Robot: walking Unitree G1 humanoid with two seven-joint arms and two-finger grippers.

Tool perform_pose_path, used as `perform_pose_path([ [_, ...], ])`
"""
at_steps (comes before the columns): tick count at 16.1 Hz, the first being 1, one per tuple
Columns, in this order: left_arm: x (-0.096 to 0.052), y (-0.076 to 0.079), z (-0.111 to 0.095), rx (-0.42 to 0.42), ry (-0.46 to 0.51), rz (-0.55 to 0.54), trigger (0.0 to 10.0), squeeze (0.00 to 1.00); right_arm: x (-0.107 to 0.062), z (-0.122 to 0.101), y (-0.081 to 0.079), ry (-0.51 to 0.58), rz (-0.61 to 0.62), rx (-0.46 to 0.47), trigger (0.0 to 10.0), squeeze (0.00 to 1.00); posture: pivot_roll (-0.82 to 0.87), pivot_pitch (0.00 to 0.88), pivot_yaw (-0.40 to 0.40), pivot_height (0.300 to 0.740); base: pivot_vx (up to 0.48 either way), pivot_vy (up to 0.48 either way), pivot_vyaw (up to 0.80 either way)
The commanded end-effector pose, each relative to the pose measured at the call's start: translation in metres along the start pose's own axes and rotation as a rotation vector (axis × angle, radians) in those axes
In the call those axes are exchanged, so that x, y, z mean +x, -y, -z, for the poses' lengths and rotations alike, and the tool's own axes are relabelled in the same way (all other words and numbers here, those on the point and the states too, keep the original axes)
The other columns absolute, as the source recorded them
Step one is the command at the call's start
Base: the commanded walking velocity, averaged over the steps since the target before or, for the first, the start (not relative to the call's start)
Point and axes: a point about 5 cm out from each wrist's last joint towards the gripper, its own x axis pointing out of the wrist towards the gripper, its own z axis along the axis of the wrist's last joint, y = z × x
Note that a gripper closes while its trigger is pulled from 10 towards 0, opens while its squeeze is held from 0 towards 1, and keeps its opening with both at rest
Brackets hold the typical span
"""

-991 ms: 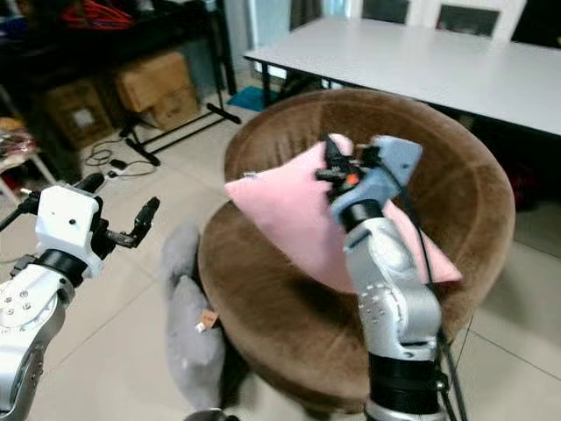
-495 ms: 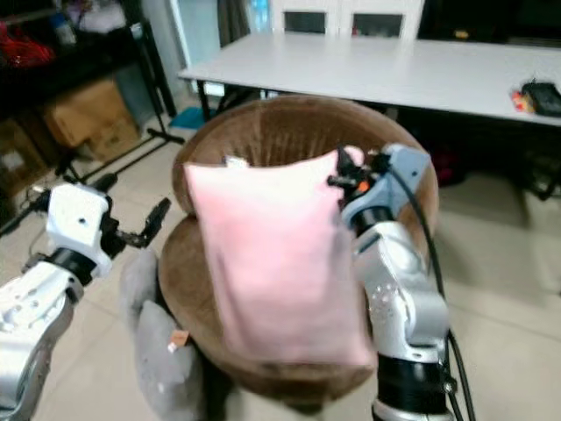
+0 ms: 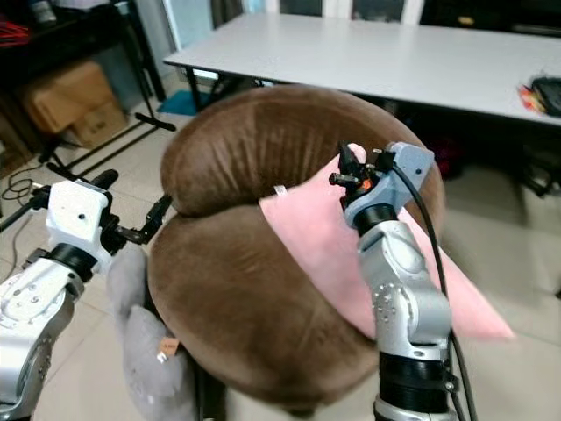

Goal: Move the pillow to the sofa from floor

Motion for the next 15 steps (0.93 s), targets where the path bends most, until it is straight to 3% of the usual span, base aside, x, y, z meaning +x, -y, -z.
perform_pose_path([
  [1,0.0,-0.003,0.001,0.004,-0.007,-0.006,10.0,0.0,0.004,-0.007,-0.012,0.033,-0.053,0.001,10.0,0.0,-0.04,0.0,0.062,0.74,0.281,0.0,0.0],
  [15,0.001,-0.001,0.004,0.01,-0.004,-0.004,10.0,0.0,0.009,-0.007,-0.023,0.019,-0.121,0.022,10.0,0.0,-0.04,0.0,0.062,0.74,0.261,0.0,0.0],
])
